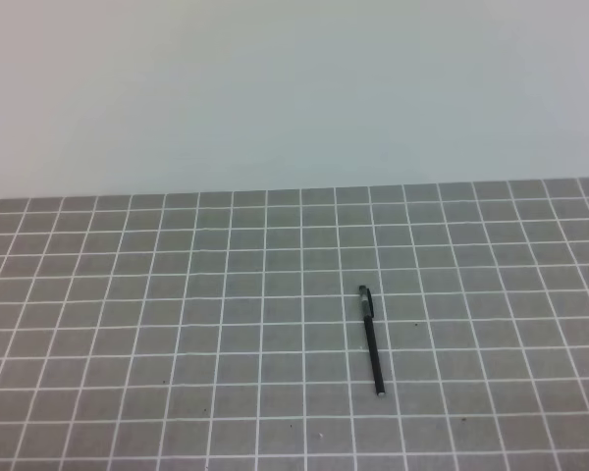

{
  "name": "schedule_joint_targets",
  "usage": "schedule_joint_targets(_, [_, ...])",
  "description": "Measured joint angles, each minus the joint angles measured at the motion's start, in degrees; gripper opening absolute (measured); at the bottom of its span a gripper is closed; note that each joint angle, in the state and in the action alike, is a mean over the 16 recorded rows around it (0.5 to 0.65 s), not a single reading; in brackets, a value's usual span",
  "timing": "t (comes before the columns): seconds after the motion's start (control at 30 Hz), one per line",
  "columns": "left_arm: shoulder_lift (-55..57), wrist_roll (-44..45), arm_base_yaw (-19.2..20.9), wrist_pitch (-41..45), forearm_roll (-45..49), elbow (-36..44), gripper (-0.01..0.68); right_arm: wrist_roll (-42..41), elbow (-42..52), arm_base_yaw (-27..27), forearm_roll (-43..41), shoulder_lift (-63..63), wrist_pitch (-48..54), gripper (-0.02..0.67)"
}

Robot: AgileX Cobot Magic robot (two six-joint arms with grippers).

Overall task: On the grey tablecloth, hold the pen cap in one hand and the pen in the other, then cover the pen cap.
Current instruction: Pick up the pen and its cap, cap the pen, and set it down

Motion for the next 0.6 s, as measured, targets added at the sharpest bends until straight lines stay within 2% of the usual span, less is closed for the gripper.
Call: schedule_joint_targets(0.6, [0.00,0.00,0.00,0.00,0.00,0.00,-0.002,0.04,-0.19,-0.02,0.08,0.00,2.68,0.003])
